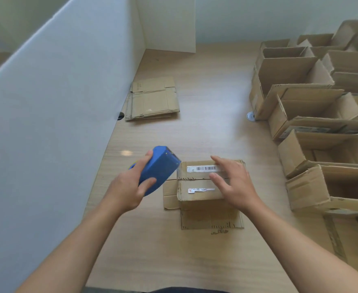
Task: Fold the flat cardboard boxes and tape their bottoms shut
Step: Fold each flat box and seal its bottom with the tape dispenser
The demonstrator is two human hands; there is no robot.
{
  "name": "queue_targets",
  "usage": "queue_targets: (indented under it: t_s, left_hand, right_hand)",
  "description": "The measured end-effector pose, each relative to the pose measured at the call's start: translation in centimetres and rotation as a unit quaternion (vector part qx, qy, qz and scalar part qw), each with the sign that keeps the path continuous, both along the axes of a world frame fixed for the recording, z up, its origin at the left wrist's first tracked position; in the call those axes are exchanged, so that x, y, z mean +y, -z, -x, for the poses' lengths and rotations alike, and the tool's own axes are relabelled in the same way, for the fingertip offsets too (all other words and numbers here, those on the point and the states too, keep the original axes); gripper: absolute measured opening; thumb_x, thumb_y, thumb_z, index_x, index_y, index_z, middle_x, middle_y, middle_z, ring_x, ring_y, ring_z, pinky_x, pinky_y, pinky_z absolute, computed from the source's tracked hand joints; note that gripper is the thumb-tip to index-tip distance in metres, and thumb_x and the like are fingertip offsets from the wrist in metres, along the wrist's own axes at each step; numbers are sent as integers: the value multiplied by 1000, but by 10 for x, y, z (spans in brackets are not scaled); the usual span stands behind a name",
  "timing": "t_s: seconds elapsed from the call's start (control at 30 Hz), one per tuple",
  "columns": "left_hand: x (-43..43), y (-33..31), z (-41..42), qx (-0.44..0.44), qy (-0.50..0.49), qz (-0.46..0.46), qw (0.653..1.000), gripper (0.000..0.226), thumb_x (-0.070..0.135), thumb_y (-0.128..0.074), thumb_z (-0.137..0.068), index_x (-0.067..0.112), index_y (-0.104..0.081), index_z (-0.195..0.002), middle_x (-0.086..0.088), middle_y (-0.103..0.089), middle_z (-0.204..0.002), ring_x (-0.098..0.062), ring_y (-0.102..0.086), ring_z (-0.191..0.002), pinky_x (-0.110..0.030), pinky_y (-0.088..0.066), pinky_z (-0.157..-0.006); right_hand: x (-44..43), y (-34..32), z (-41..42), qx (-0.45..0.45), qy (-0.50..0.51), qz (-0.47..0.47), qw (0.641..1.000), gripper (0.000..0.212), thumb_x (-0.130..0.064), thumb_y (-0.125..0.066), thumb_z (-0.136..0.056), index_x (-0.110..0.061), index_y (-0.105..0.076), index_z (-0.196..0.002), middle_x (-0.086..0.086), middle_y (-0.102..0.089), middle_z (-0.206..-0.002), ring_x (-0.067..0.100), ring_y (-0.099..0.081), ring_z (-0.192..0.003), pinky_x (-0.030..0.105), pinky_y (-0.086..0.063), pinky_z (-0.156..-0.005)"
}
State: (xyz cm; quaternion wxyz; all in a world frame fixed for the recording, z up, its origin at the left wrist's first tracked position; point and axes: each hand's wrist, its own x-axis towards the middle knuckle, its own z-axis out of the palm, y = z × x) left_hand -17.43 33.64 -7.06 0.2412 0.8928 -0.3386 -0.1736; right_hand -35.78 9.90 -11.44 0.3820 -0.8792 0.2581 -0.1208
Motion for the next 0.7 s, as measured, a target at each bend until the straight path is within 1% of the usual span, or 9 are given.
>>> queue_targets:
  t_s: [0.1, 0.17, 0.23, 0.3, 0.37, 0.4, 0.47, 0.6, 0.7]
  left_hand:
    - [-16, -25, 12, -71, 121, -2, 990, 74, 32, -61, -95, 66, -15, -141, 12, -60, -124, -26, -57, -93, -32, -41, -74]
    - [-24, -26, 19, -119, 185, 14, 975, 75, 37, -59, -94, 67, -8, -140, 15, -60, -126, -27, -60, -93, -33, -45, -73]
    - [-30, -20, 21, -138, 230, 13, 963, 78, 41, -56, -92, 70, 1, -138, 12, -62, -124, -28, -61, -90, -40, -51, -71]
    - [-35, -14, 22, -162, 267, 13, 950, 87, 38, -58, -91, 71, 6, -139, 8, -64, -112, -28, -59, -78, -42, -52, -62]
    - [-42, -15, 25, -194, 299, 11, 934, 95, 33, -68, -86, 62, 0, -146, 7, -62, -89, -24, -54, -62, -38, -49, -49]
    - [-44, -15, 26, -210, 307, 8, 928, 102, 29, -75, -82, 58, -3, -148, 7, -59, -82, -23, -52, -57, -36, -46, -45]
    - [-47, -13, 26, -226, 322, -3, 920, 111, 25, -84, -76, 55, -7, -150, 8, -58, -79, -22, -53, -56, -32, -44, -43]
    - [-54, -10, 29, -230, 348, -16, 909, 115, 26, -84, -74, 55, -2, -149, 10, -59, -81, -20, -55, -58, -29, -45, -47]
    - [-60, -13, 30, -230, 348, -28, 908, 107, 26, -84, -76, 54, -12, -150, 10, -57, -79, -20, -53, -58, -28, -44, -49]
  right_hand:
    - [-5, -5, 4, -17, -20, -75, 997, 46, -57, -46, -88, -61, -37, -132, -23, -50, -129, 2, -38, -120, 44, -29, -112]
    - [-8, -6, 8, -27, -34, -110, 993, 45, -61, -45, -87, -73, -33, -128, -24, -49, -135, 6, -40, -128, 48, -29, -114]
    - [-10, -8, 10, -35, -51, -117, 991, 45, -63, -43, -86, -78, -30, -127, -27, -48, -138, 6, -39, -133, 49, -29, -115]
    - [-12, -10, 11, -53, -66, -119, 989, 40, -61, -43, -87, -77, -37, -124, -32, -46, -137, 0, -37, -135, 47, -28, -116]
    - [-13, -11, 14, -74, -71, -143, 984, 34, -58, -47, -89, -72, -47, -121, -31, -46, -139, -3, -32, -139, 47, -25, -118]
    - [-14, -10, 15, -79, -71, -154, 982, 32, -56, -49, -91, -70, -50, -119, -29, -47, -140, -4, -30, -141, 47, -23, -119]
    - [-14, -10, 16, -80, -69, -163, 981, 32, -52, -52, -91, -68, -52, -119, -27, -47, -141, -4, -26, -143, 47, -21, -120]
    - [-13, -10, 15, -79, -61, -152, 983, 29, -54, -54, -89, -67, -54, -115, -28, -49, -138, 1, -26, -144, 48, -20, -120]
    - [-13, -5, 14, -96, -42, -165, 981, 15, -40, -63, -93, -51, -67, -103, -25, -57, -130, 4, -32, -142, 51, -24, -117]
